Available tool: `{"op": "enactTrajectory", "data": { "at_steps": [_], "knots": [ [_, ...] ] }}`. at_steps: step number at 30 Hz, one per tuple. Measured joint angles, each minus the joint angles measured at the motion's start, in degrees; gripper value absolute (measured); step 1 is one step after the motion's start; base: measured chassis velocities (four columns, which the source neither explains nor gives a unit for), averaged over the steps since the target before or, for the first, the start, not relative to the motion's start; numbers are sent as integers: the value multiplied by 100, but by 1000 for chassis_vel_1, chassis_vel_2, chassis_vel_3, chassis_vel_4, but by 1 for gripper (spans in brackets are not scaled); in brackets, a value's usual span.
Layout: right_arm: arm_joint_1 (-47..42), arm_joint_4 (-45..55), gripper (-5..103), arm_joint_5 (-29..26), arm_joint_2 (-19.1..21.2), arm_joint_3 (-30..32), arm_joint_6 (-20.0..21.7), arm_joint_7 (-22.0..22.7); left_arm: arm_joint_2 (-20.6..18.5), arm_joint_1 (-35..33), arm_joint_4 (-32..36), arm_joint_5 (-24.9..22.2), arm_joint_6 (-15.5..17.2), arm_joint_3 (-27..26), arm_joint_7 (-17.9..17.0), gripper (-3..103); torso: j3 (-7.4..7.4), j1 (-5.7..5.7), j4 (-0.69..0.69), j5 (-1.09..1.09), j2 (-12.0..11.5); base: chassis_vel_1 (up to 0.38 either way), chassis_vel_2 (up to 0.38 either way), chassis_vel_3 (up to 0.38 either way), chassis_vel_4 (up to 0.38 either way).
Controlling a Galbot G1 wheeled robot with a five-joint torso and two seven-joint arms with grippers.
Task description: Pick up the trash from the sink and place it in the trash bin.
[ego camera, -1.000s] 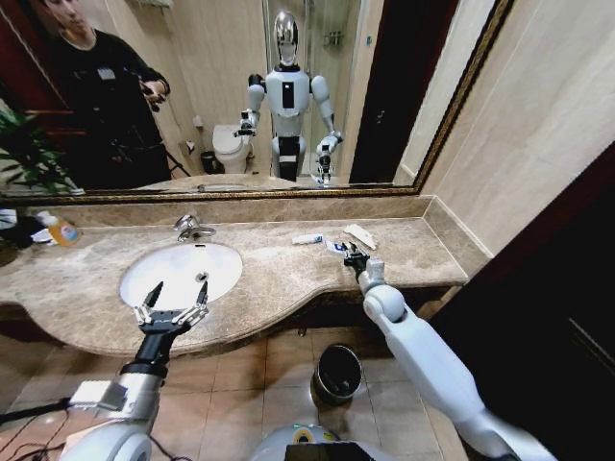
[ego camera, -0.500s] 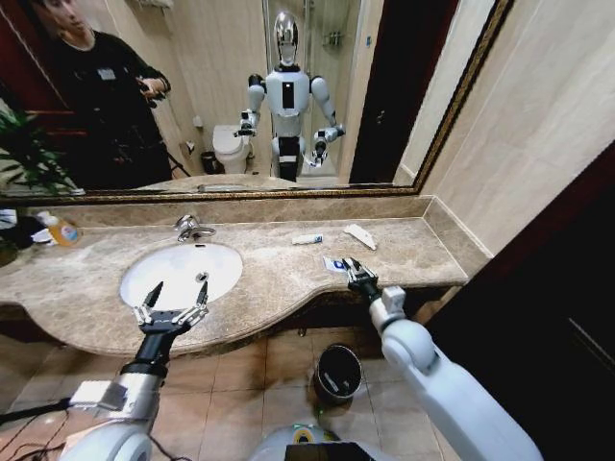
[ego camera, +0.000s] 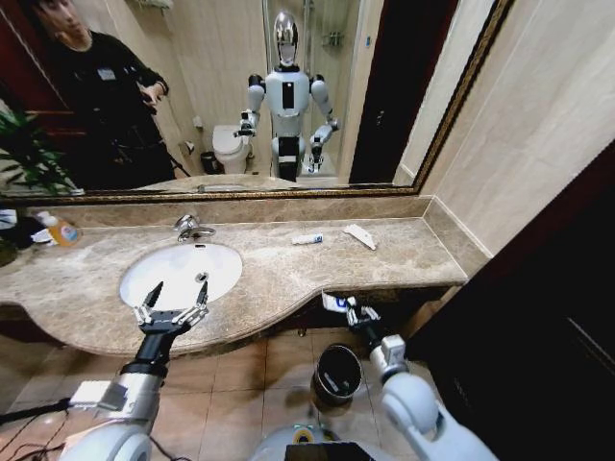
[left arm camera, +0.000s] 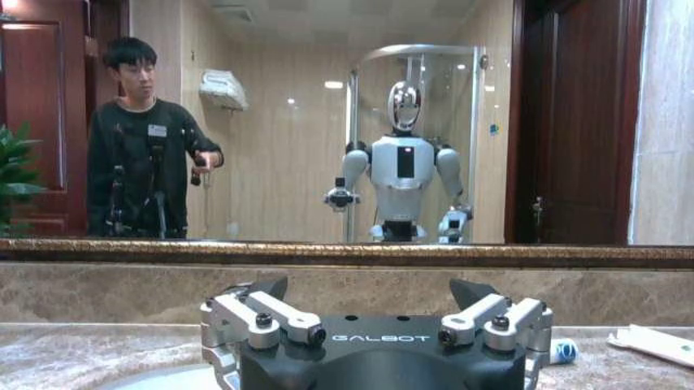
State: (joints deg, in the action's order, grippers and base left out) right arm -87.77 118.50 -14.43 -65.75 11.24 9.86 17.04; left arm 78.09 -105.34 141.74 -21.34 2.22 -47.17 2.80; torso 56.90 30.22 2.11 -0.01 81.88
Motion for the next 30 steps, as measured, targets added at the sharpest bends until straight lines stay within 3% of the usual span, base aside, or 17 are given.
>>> {"op": "enactTrajectory", "data": {
  "at_steps": [7, 13, 21, 30],
  "knots": [
    [-35, -1059, 22, 204, -367, 49, -362, -181, 0, 0, 0, 0, 0, 0, 0, 100, 0, 1, 0, 1, 0, 0, 0, 0, 0],
    [59, -1958, 22, 202, -409, 52, -764, -223, 0, 0, 0, 0, 0, 0, 0, 100, 0, 0, 0, 1, 0, 0, 0, 0, 0],
    [658, -3896, 22, 261, -621, -6, -1466, -184, 0, 0, 0, 0, 0, 0, 0, 100, 0, 1, 0, 2, 0, 0, 0, 0, 0],
    [1162, -5144, 22, 437, -944, -28, -1891, -167, 0, 0, 0, 0, 0, 0, 0, 100, 1, 1, 0, 1, 0, 0, 0, 0, 0]
  ]
}}
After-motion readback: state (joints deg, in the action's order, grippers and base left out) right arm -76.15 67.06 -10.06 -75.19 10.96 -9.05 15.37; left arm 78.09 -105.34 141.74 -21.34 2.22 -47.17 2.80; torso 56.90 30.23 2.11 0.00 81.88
